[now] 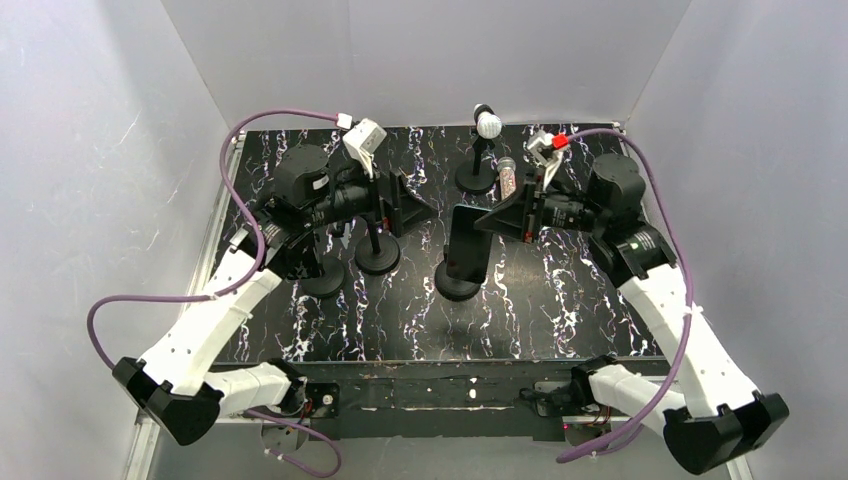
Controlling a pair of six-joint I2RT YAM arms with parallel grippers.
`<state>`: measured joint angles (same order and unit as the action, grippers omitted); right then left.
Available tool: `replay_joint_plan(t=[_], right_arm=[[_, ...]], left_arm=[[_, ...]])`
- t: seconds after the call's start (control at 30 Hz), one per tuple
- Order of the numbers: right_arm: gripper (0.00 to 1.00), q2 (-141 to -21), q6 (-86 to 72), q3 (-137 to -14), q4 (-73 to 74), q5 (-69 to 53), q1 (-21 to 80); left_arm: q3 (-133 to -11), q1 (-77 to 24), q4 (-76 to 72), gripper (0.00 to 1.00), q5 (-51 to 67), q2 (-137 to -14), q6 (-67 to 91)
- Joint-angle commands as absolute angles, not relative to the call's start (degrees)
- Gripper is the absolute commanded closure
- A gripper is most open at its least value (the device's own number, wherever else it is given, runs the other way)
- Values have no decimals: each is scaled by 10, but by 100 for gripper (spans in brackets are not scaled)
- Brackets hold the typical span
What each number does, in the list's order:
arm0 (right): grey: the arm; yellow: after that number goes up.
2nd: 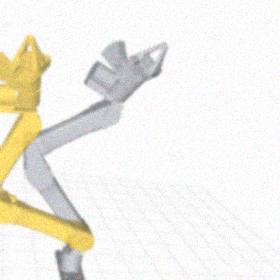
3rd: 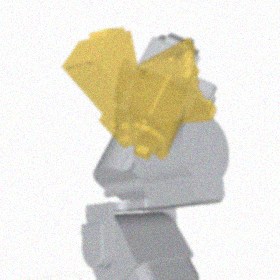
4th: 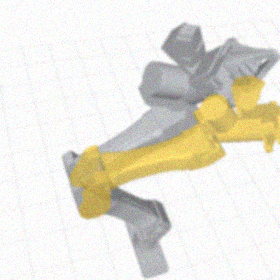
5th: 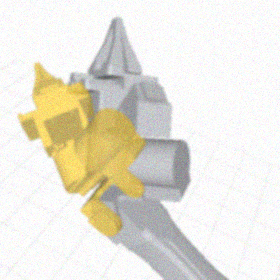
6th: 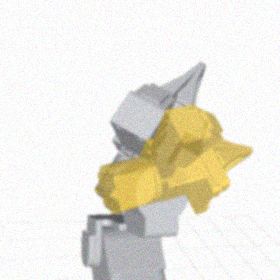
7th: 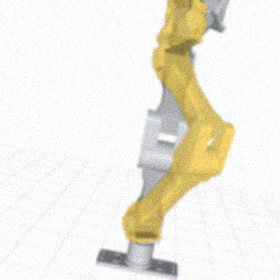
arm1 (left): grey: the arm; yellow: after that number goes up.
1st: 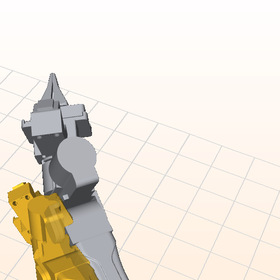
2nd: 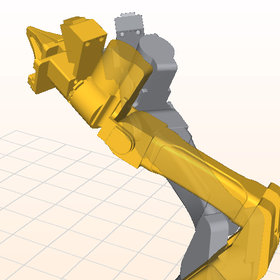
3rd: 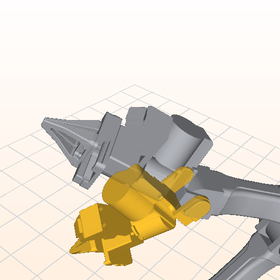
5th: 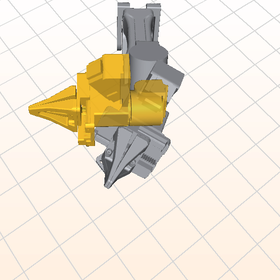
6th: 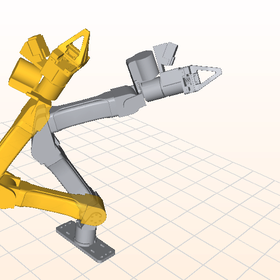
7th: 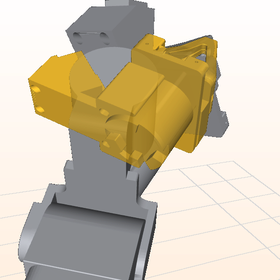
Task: Place the phone on the phone stand
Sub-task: Pick up the phone at the center of the board, then install the phone on the phone stand.
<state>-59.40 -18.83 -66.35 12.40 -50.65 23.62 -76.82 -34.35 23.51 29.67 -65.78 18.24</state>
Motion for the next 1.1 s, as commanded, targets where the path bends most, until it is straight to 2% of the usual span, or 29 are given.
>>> replay_joint_plan(t=[0.0,0.23,0.33,0.67,0.9,1.07], right_arm=[[99,-536,-181,-640,91,-436,202],[99,-493,-219,-612,84,-422,124],[99,-483,-242,-604,75,-425,104],[99,-459,-266,-578,60,-370,89],[99,-469,-266,-583,60,-376,89],[99,-480,-271,-584,43,-387,89]], left_arm=[[-755,-345,259,3,203,-663,224],[-737,-349,268,35,246,-724,259],[-723,-361,267,42,237,-746,272],[-725,-427,294,50,158,-808,259],[-719,-444,294,62,133,-829,251],[-718,-448,307,62,118,-831,239]])
